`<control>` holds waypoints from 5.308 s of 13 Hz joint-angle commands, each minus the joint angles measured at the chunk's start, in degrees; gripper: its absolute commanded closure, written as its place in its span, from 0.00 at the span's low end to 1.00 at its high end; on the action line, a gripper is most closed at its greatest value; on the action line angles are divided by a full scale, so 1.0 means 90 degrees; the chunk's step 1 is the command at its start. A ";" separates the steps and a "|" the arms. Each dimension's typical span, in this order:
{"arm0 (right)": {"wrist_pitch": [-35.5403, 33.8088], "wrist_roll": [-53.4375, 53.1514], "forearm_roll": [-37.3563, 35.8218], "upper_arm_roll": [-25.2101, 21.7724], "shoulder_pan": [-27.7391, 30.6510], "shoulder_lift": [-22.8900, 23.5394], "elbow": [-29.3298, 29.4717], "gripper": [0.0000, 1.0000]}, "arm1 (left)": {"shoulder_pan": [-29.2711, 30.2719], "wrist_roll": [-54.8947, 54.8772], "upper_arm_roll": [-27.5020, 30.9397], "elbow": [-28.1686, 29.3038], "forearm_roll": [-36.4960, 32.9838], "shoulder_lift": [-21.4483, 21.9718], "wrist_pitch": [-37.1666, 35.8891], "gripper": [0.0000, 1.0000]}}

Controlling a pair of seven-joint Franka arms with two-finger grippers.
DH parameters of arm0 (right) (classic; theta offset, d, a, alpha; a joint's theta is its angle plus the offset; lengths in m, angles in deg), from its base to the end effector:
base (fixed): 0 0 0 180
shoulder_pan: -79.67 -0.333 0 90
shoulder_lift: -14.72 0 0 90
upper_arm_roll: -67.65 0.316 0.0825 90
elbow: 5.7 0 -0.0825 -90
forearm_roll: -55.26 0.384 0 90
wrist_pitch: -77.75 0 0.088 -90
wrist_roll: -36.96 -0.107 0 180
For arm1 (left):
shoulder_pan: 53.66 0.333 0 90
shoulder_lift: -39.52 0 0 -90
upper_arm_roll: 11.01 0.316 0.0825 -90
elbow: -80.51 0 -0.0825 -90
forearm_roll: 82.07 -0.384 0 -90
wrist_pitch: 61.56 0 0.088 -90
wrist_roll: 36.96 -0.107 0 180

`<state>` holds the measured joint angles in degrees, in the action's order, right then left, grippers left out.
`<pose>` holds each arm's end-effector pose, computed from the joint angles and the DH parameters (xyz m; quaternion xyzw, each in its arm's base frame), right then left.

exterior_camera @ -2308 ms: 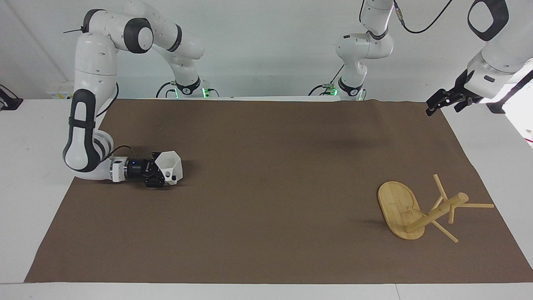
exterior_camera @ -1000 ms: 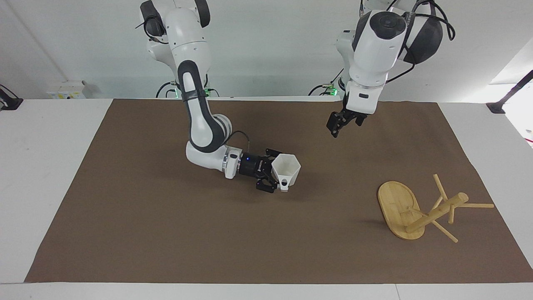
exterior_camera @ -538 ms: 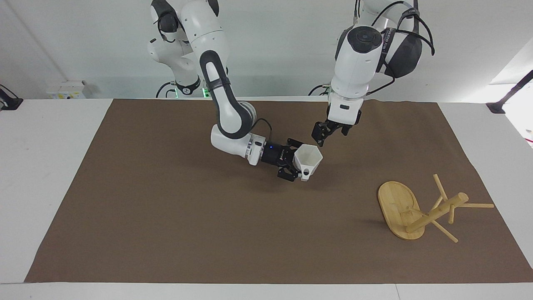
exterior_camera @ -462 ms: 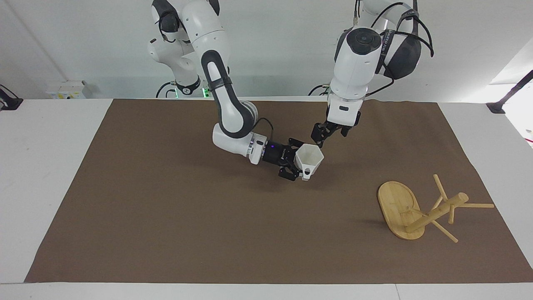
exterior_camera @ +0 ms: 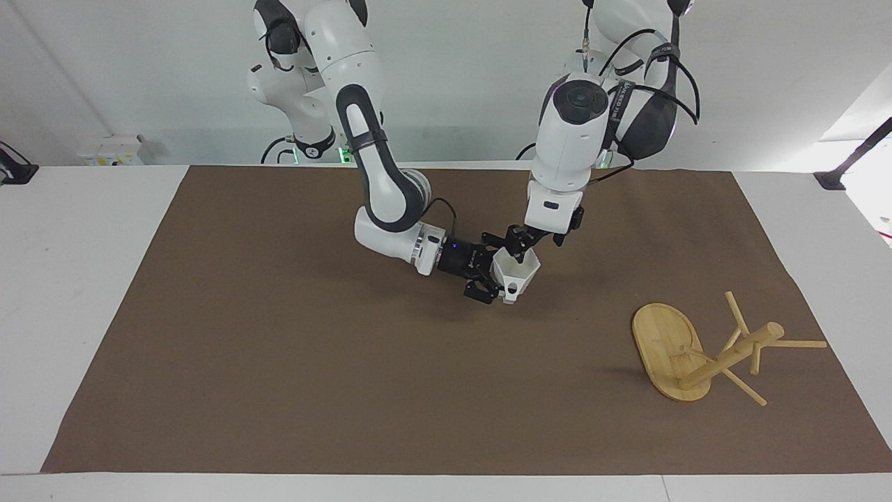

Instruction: Hang cup on rack

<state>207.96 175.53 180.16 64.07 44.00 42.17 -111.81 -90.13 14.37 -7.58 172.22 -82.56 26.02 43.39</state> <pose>0.5486 0.3721 0.2869 -0.6268 -0.4242 -0.5193 0.3968 0.5298 -0.3476 0.4927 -0.9875 -0.1570 -0.0059 0.0096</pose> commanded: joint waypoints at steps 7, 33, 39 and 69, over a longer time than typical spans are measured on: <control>0.0141 0.0219 0.0146 0.0007 0.0018 -0.0051 -0.0056 0.72 | -0.0078 -0.0410 0.0098 0.0289 0.0074 0.0016 0.0517 1.00; -0.4468 -0.5398 -1.0761 -0.0002 0.5682 -0.2277 0.0696 0.00 | 0.1952 0.0117 0.0108 0.5202 0.0064 0.1502 0.9043 1.00; -0.4526 -0.8838 -1.2665 0.0085 0.5039 -0.2745 0.1360 0.00 | 0.2245 0.0117 0.0098 0.4586 0.0054 0.0847 0.9042 1.00; -0.6216 -1.4850 -1.3848 0.0007 0.4188 -0.3254 0.2005 0.00 | 0.3486 -0.4115 0.0186 0.1104 0.0006 0.2273 -0.1312 0.00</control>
<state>151.46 42.18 56.10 64.17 81.68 14.30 -91.99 -59.51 -14.92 -5.50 187.35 -81.84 46.27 40.25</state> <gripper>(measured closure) 0.000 0.000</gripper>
